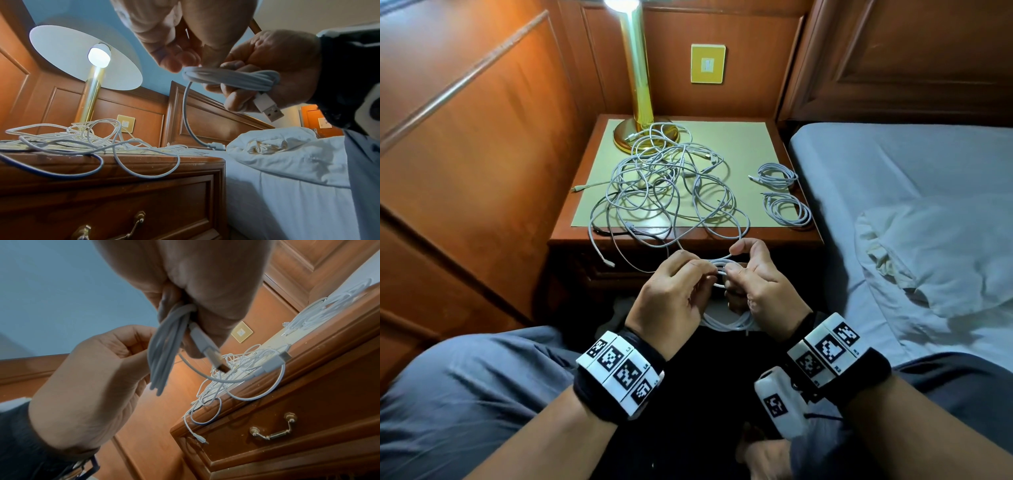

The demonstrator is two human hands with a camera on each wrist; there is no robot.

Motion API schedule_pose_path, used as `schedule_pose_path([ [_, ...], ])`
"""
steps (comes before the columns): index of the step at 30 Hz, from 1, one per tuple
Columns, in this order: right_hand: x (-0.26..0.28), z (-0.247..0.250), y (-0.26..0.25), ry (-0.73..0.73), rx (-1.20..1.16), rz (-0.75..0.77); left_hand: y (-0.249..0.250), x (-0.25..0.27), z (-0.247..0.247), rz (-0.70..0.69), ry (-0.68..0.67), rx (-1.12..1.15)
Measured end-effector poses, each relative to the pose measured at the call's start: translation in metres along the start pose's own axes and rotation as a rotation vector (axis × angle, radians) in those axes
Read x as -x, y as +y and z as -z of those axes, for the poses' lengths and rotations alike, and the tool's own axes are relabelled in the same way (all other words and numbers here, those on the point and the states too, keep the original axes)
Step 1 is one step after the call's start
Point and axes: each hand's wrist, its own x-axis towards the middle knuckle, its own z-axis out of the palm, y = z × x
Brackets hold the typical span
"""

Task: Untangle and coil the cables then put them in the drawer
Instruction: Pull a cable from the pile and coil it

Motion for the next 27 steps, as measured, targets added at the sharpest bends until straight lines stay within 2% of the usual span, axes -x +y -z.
schedule_pose_path([
  [4, -0.001, 0.003, 0.002, -0.007, 0.08, -0.003, 0.001, 0.0, -0.001, -0.003, 0.009, -0.025],
  [8, -0.001, 0.002, 0.005, -0.009, 0.141, 0.032, -0.003, -0.002, -0.001, -0.03, -0.061, -0.024],
  [13, 0.0, 0.006, 0.006, 0.039, 0.588, 0.177, -0.008, -0.004, -0.001, -0.023, -0.213, 0.016],
  [19, -0.006, 0.014, 0.006, 0.145, 0.716, 0.207, 0.002, -0.006, -0.004, -0.04, -0.244, 0.011],
  [21, -0.007, 0.017, 0.004, 0.103, 0.737, 0.189, 0.001, -0.003, -0.004, 0.046, -0.26, 0.088],
  [24, -0.004, 0.015, -0.002, 0.062, 0.724, 0.188, -0.001, -0.003, -0.001, 0.244, -0.239, 0.319],
  [27, -0.003, 0.017, -0.005, 0.099, 0.713, 0.227, -0.007, -0.01, 0.008, 0.361, -0.206, 0.36],
])
